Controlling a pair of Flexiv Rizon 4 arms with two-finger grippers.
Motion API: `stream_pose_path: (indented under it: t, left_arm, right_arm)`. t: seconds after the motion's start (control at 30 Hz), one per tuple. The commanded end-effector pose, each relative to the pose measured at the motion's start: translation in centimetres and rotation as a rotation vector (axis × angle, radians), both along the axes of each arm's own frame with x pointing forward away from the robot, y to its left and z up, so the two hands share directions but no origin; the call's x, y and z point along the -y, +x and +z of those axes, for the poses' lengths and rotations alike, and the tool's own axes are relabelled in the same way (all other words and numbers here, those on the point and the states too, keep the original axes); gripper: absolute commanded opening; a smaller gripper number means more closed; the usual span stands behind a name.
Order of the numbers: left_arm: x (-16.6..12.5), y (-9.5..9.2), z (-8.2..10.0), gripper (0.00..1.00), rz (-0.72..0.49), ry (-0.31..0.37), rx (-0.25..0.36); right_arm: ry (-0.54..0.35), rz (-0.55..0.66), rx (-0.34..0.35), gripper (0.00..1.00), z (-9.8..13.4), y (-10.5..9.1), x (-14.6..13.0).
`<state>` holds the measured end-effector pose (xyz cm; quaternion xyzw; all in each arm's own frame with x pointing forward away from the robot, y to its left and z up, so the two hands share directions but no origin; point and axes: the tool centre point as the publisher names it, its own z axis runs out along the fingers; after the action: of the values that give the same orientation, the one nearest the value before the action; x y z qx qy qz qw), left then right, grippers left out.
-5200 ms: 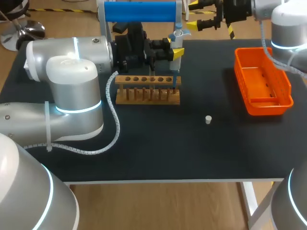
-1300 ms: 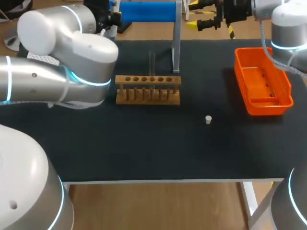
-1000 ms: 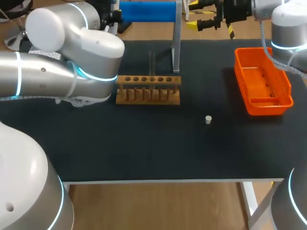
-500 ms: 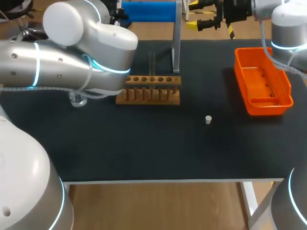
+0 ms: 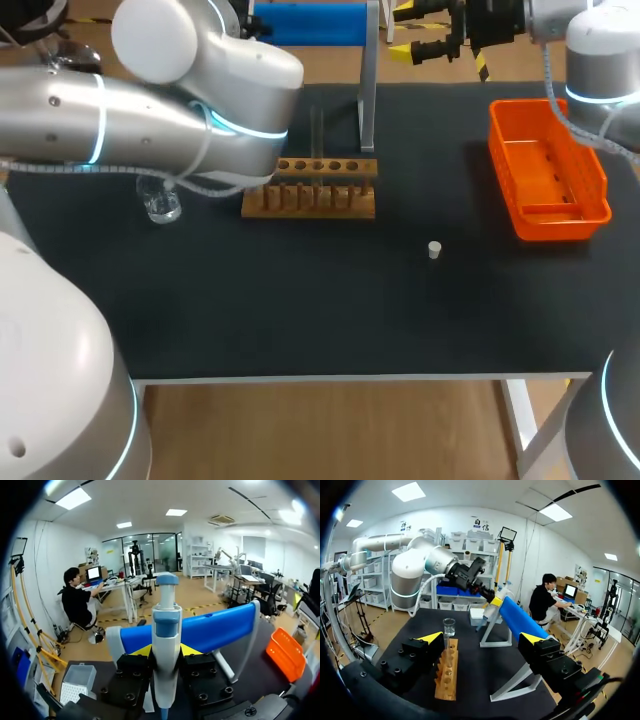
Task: Invert the test tube, pick up the pipette, mount the tip to pipette, aspirate from beaker and dispense into the tube, eject the tip, return the pipette, and cap with the stopper.
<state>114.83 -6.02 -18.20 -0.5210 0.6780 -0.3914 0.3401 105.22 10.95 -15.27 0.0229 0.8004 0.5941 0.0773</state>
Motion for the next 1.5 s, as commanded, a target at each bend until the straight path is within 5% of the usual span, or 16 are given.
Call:
stream_pose_path:
  t: [0.03, 1.5]
  left_arm:
    - [0.6, 0.5, 0.1, 0.0, 0.012, 0.011, -0.018]
    - [0.6, 2.1, -2.2, 0.0, 0.058, 0.032, -0.079]
  right_arm:
    - [-0.004, 0.002, -0.002, 1.0, 0.1, 0.0, 0.1]
    - [-0.004, 0.002, -0.002, 1.0, 0.1, 0.0, 0.1]
